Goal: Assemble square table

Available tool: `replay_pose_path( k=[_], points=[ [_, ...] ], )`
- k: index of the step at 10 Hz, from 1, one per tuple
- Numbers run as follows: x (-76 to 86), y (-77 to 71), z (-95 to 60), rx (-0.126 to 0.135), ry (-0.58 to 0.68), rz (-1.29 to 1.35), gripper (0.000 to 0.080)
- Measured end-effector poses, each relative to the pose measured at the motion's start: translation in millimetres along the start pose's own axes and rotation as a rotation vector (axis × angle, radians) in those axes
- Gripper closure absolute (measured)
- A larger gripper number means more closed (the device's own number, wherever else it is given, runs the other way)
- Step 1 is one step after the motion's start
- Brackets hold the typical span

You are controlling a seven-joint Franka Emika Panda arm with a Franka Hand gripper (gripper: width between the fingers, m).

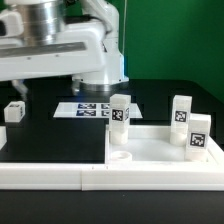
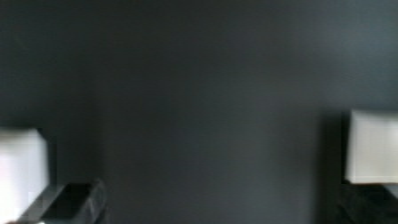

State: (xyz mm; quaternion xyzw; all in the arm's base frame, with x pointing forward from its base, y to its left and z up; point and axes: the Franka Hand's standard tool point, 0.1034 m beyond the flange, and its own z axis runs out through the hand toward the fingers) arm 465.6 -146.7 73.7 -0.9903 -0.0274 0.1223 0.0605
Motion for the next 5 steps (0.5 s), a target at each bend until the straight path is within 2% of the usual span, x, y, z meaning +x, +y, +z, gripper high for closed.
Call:
replay_pose_path(
  k=[1, 2, 5],
  points=[
    [-12.2, 23.8, 7.3, -0.004, -0.059, 0.010, 0.0151],
    [-16.6, 37.7, 10.9, -0.003, -0.092, 0.016, 0.0151],
    [-17.7, 31.6, 13.2, 0.030, -0.276, 0.007, 0.0151]
  ],
)
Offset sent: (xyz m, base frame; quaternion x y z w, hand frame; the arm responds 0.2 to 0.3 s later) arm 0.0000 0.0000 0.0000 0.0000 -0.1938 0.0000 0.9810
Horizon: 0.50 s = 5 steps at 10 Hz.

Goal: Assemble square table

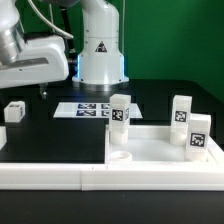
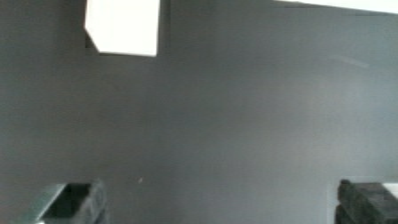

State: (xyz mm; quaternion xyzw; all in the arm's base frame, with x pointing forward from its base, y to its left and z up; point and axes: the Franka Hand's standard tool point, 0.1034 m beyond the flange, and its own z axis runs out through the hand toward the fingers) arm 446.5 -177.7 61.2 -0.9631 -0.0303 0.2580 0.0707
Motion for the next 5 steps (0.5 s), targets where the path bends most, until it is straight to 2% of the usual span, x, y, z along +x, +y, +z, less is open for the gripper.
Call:
replay_pose_path(
  k=[1, 3, 4, 5],
  points=[
    [1.9, -0.8, 1.3, 0.007, -0.031, -0.002, 0.0151],
    [-3.5, -0.4, 7.3, 0.020, -0.167, -0.004, 0.0151],
    [-10.6, 14.6, 19.7, 0.011, -0.230, -0.003, 0.0151],
    [-26.7, 29.9, 27.6, -0.020, -0.321, -0.006, 0.0151]
  ],
)
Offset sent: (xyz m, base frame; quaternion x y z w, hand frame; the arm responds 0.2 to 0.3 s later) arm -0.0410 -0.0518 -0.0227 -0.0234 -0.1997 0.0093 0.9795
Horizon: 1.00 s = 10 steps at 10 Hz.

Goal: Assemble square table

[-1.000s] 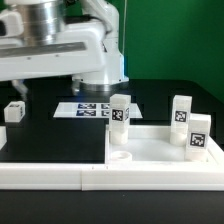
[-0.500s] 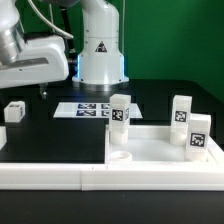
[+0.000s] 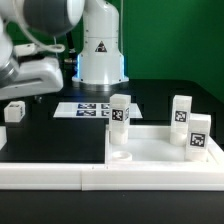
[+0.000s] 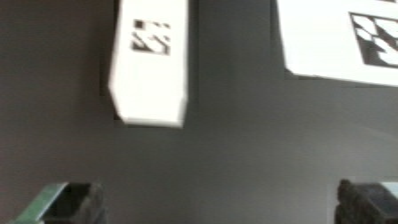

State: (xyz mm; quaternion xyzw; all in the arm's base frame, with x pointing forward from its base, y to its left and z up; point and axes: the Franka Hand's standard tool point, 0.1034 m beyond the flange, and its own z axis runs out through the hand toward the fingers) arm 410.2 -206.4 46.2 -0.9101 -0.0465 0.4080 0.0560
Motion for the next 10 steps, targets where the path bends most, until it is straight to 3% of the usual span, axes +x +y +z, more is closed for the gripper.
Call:
replay_pose_path(
  k=[1, 2, 7, 10],
  points=[
    [-6.3, 8.1, 8.5, -0.036, -0.056, 0.012, 0.0151],
    [-9.6, 7.9, 15.5, -0.053, -0.117, 0.038, 0.0151],
    [-7.4, 8.4, 17.3, -0.053, -0.117, 0.038, 0.0151],
    [-15.6, 7.2, 46.5, -0.040, -0.164, 0.095, 0.0151]
  ],
)
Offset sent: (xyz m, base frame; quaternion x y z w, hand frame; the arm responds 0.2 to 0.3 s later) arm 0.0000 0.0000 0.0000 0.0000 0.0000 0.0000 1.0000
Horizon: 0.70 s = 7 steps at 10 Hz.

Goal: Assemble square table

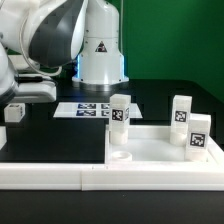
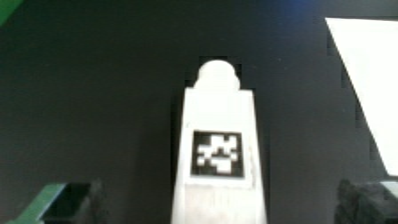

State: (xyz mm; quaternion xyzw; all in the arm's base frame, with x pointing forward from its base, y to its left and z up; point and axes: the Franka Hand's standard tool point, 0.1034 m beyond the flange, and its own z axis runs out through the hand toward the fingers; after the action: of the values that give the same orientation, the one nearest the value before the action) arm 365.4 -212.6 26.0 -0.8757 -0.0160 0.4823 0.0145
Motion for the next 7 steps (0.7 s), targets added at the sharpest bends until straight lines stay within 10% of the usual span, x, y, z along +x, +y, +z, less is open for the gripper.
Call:
replay_pose_path(
  k=[4, 7],
  points=[
    [2.3, 0.8, 14.8, 0.023, -0.022, 0.015, 0.0151],
    [2.2, 0.8, 15.2, 0.023, -0.023, 0.015, 0.0514]
  ],
)
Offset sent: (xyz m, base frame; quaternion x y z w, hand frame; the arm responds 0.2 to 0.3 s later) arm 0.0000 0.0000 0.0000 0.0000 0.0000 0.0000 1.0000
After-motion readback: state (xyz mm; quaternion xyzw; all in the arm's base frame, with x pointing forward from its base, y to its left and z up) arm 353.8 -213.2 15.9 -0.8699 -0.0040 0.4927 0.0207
